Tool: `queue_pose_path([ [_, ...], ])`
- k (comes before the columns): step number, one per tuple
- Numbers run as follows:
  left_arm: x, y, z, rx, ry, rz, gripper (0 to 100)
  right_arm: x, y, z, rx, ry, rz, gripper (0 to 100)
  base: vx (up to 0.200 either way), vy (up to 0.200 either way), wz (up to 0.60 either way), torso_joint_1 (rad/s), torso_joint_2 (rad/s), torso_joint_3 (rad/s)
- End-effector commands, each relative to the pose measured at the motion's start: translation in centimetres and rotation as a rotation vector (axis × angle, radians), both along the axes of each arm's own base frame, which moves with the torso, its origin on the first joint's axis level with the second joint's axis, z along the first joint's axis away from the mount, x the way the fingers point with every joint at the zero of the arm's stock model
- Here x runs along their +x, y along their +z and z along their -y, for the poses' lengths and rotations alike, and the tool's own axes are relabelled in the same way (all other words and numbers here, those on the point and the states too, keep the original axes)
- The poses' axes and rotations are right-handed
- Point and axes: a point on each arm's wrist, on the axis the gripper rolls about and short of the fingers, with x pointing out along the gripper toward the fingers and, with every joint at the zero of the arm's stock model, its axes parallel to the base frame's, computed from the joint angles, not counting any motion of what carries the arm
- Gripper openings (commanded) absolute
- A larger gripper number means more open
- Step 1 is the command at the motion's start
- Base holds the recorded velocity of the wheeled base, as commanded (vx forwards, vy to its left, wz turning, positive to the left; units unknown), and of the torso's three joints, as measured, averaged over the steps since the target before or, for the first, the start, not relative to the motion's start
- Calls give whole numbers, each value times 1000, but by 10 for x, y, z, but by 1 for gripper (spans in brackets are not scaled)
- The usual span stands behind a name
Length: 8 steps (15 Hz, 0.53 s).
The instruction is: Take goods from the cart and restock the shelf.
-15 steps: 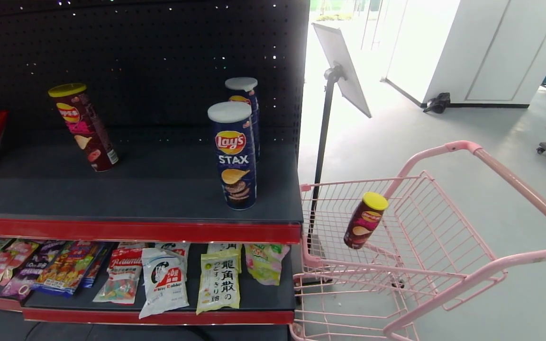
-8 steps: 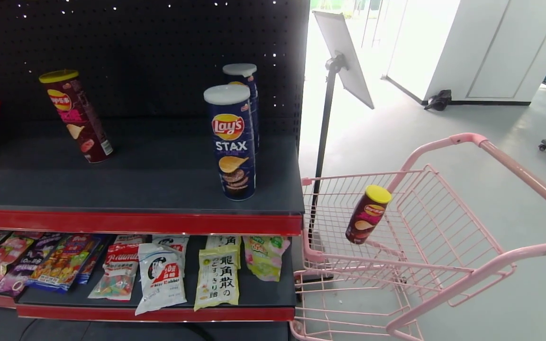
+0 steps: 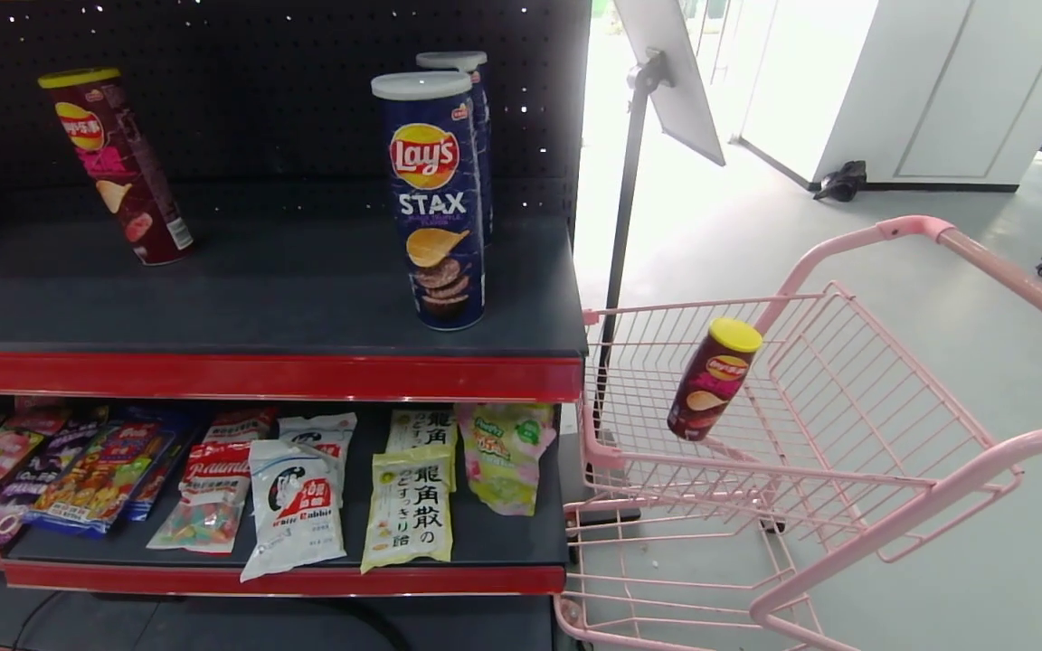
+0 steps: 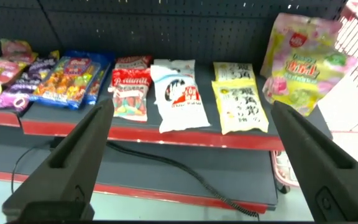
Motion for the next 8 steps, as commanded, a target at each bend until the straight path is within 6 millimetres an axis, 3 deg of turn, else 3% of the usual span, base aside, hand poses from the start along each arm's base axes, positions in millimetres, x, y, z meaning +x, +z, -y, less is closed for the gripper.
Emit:
queue_pose_path([
  [1, 0, 0, 0, 0, 1, 0, 100, 0, 0, 0, -1, 0, -2, 100, 0, 0, 0, -203, 540, 330],
  [4, 0, 0, 0, 0, 1, 0, 100, 0, 0, 0, -1, 0, -2, 100, 0, 0, 0, -108, 281, 172],
  [8, 0, 0, 0, 0, 1, 1, 100, 0, 0, 0, -1, 0, -2, 100, 0, 0, 0, -5, 23, 15],
])
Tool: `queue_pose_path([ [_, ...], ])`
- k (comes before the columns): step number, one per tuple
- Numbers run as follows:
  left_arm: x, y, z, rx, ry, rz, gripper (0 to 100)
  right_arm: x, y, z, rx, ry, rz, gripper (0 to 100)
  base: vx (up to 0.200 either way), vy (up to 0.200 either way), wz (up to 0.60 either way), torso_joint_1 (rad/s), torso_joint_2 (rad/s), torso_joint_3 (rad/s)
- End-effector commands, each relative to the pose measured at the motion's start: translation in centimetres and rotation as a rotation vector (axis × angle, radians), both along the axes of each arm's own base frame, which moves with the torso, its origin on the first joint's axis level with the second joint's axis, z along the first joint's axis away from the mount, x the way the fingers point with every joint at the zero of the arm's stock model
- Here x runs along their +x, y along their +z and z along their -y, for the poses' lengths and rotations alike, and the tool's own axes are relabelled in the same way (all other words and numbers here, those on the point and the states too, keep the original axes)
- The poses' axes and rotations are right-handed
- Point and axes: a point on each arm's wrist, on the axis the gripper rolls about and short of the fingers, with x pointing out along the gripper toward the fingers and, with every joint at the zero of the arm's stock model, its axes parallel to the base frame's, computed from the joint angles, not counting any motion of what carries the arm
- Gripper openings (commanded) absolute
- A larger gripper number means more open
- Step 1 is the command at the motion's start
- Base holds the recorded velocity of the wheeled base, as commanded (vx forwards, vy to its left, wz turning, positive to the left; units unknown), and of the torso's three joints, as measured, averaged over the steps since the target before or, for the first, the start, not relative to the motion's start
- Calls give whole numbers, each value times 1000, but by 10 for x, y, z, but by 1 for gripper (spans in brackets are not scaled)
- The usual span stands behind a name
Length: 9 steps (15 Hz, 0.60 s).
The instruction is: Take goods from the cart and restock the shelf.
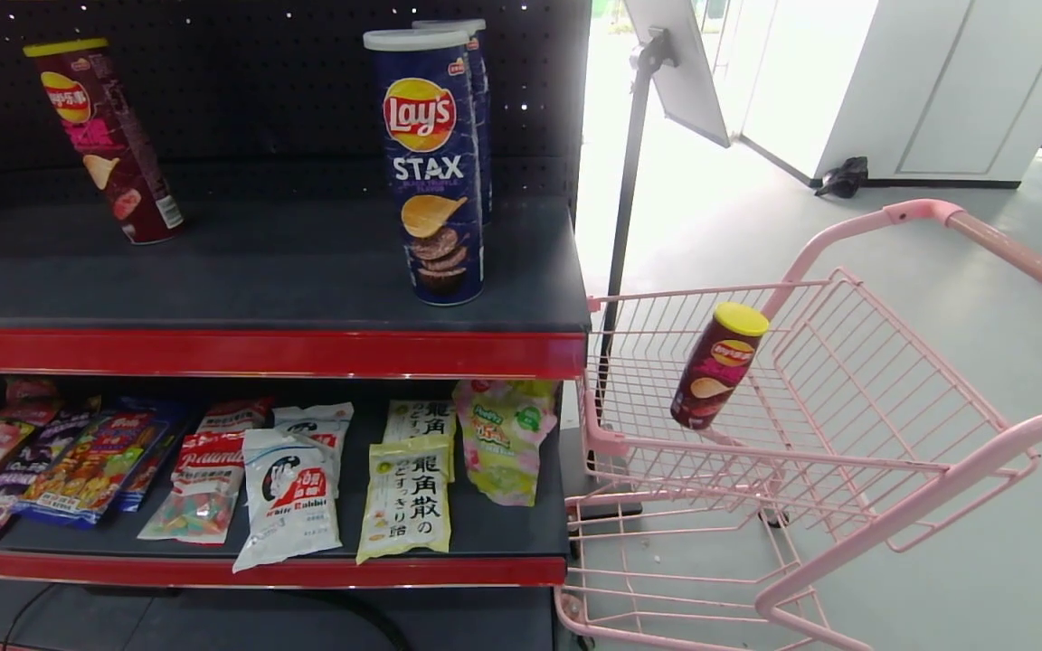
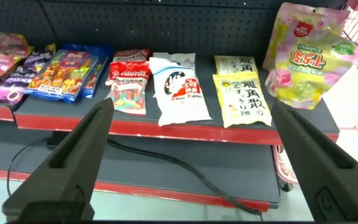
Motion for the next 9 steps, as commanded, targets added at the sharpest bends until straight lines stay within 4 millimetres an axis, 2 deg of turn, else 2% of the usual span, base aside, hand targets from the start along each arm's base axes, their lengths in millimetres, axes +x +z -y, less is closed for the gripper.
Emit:
queue_pose_path([
  [1, 0, 0, 0, 0, 1, -1, 100, 0, 0, 0, 0, 1, -1, 100, 0, 0, 0, 0, 0, 0],
  [9, 0, 0, 0, 0, 1, 1, 100, 0, 0, 0, 0, 1, -1, 100, 0, 0, 0, 0, 0, 0],
])
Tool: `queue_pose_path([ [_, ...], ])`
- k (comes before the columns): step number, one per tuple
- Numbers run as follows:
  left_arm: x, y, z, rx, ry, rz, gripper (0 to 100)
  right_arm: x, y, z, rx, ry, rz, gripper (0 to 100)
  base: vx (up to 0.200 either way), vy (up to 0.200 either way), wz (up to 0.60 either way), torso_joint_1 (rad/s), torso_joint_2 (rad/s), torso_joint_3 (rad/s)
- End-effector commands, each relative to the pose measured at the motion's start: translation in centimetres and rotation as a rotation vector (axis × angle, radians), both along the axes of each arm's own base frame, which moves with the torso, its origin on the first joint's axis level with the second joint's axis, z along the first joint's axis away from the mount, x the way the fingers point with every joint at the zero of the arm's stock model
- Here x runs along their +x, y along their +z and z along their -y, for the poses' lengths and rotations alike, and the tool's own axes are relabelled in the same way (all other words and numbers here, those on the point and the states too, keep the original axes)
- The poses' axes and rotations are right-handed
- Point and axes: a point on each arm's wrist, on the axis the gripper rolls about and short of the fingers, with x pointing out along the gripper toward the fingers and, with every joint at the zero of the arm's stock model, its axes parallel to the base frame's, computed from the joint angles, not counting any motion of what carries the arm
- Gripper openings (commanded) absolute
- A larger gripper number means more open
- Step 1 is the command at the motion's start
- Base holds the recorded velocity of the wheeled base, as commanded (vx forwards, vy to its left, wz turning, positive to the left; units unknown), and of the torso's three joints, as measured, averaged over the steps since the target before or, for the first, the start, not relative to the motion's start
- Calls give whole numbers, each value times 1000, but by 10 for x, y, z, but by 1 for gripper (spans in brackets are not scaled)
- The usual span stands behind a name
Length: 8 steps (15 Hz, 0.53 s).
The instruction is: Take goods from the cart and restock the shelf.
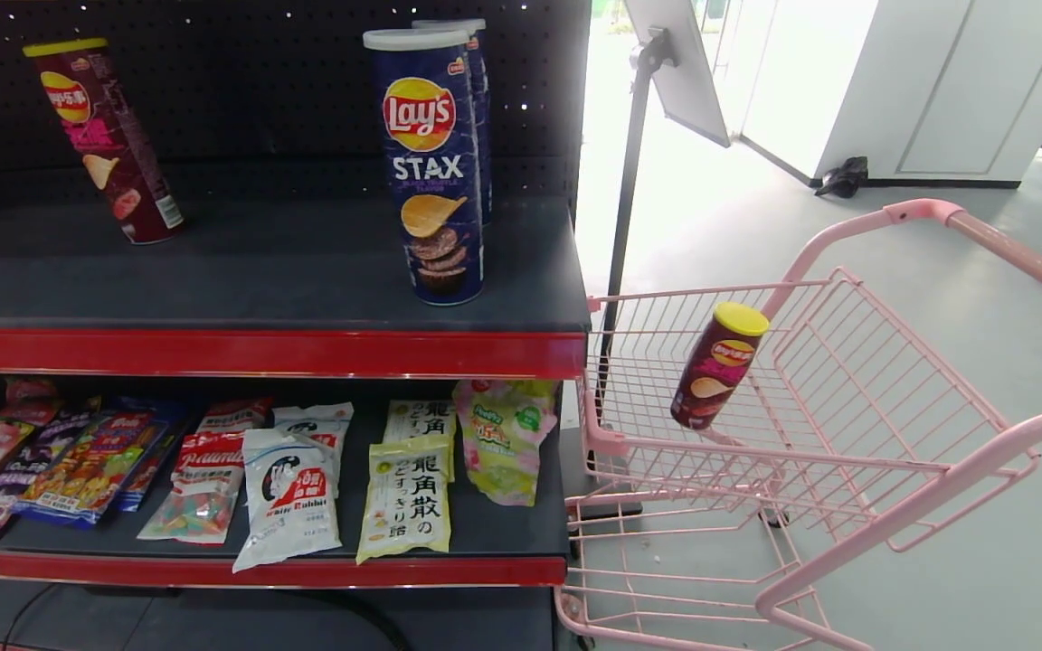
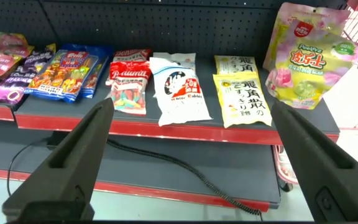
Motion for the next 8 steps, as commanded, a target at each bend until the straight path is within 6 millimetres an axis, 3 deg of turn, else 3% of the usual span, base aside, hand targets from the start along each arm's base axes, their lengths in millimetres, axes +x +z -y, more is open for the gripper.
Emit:
queue_pose_path([
  [1, 0, 0, 0, -1, 1, -1, 100, 0, 0, 0, 0, 1, -1, 100, 0, 0, 0, 0, 0, 0],
  [8, 0, 0, 0, -1, 1, -1, 100, 0, 0, 0, -1, -1, -1, 100, 0, 0, 0, 0, 0, 0],
])
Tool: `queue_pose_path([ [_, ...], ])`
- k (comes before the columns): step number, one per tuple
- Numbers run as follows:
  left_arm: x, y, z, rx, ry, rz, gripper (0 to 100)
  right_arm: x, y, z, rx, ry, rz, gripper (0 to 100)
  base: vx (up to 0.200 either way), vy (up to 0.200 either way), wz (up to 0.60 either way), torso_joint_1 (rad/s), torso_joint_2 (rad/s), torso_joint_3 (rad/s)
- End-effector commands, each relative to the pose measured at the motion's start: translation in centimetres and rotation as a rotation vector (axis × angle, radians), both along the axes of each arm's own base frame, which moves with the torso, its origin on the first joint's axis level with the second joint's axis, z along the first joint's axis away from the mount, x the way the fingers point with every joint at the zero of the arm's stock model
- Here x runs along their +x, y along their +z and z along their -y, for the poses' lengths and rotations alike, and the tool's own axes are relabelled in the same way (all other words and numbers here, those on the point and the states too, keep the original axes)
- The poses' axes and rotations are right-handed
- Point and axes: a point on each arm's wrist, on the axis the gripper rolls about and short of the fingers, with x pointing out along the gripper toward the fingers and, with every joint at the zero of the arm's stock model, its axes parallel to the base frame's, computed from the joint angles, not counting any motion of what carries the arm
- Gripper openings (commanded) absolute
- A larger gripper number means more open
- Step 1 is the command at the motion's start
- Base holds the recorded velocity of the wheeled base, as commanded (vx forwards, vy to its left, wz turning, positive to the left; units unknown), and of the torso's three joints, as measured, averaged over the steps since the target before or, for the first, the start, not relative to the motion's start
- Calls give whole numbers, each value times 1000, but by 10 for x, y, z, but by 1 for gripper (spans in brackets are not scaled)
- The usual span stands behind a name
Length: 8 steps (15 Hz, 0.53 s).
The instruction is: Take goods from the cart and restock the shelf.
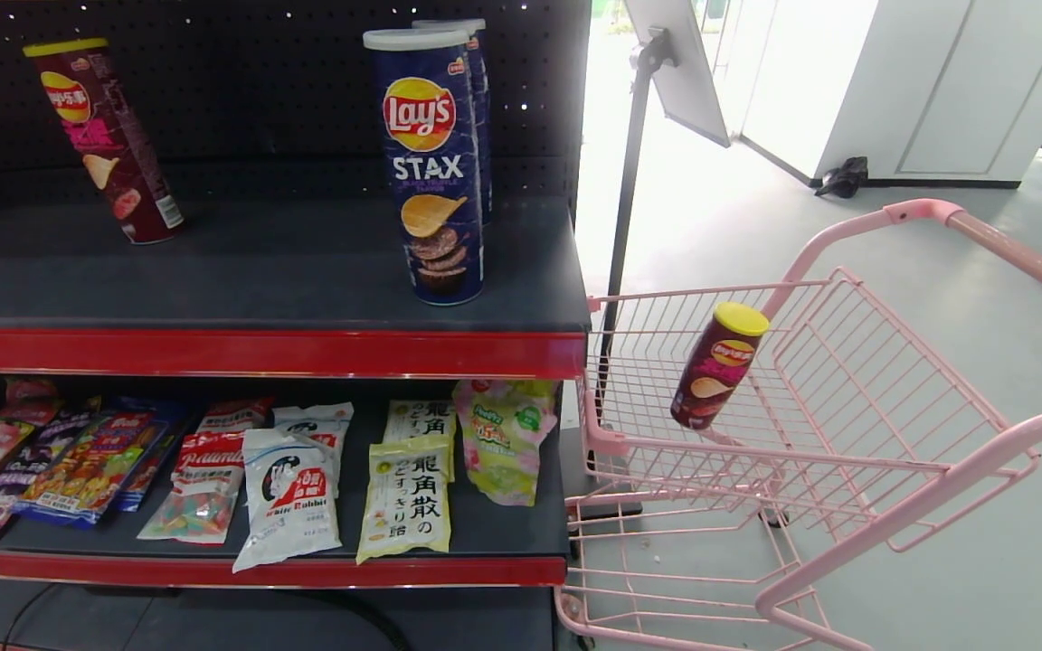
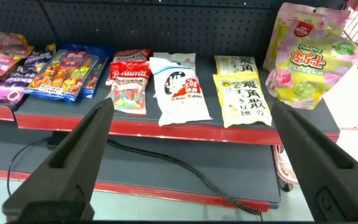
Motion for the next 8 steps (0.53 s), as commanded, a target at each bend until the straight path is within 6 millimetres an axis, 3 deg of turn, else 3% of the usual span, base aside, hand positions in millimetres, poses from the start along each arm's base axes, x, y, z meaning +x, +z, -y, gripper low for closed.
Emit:
queue_pose_path([
  [1, 0, 0, 0, 0, 1, -1, 100, 0, 0, 0, 0, -1, -1, 100, 0, 0, 0, 0, 0, 0],
  [6, 0, 0, 0, 1, 0, 1, 100, 0, 0, 0, 0, -1, -1, 100, 0, 0, 0, 0, 0, 0],
  [8, 0, 0, 0, 1, 0, -1, 100, 0, 0, 0, 0, -1, -1, 100, 200, 0, 0, 2, 5, 2],
])
